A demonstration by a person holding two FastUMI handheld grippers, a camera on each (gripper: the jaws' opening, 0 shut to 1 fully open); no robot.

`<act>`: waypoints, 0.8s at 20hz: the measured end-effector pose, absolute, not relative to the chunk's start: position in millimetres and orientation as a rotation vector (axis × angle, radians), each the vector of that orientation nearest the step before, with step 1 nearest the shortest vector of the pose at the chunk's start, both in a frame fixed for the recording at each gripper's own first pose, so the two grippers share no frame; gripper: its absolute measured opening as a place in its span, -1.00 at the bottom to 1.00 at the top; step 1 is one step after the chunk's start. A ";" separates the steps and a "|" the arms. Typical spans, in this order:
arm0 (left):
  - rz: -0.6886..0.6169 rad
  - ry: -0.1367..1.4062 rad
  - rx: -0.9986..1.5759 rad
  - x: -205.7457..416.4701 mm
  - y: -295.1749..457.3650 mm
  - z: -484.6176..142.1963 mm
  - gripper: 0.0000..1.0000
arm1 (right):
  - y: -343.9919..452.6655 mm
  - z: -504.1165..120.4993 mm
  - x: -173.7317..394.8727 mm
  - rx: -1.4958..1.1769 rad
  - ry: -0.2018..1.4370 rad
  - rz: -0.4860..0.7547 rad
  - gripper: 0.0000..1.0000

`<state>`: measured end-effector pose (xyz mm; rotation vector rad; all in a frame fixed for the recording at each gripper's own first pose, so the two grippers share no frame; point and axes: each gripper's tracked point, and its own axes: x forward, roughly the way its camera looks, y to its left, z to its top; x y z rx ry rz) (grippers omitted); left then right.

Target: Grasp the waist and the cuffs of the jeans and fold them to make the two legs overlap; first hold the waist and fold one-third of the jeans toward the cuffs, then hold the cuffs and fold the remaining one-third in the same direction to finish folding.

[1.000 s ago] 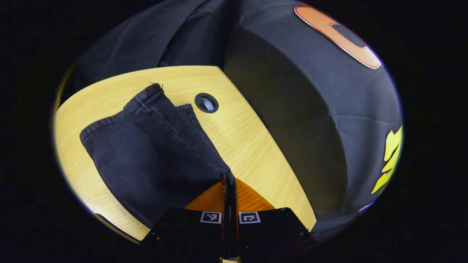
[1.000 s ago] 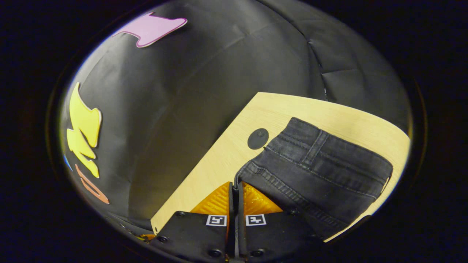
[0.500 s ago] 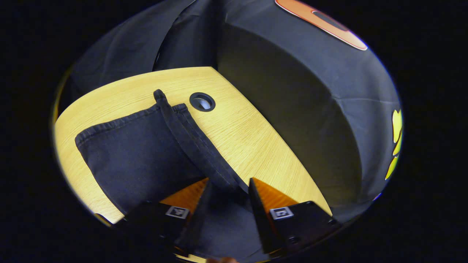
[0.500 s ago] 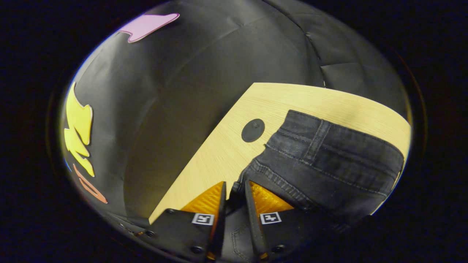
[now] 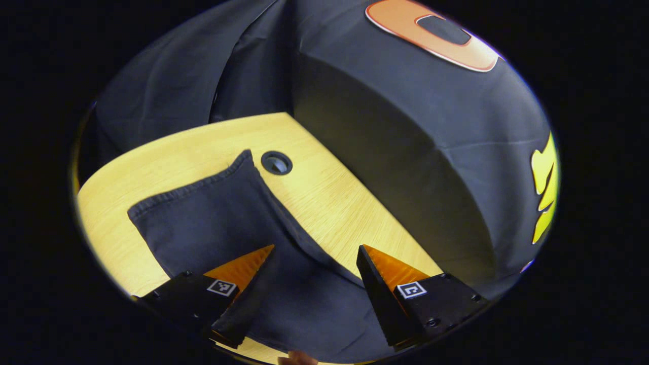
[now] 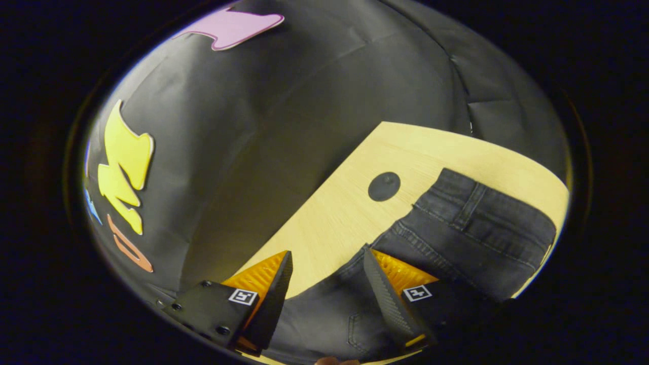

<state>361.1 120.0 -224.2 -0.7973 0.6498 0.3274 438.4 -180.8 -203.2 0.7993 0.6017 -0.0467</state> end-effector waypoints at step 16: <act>0.143 0.406 -0.690 296.1 70.2 -77.4 0.97 | -321.6 -184.5 337.0 0.789 0.509 -0.305 0.77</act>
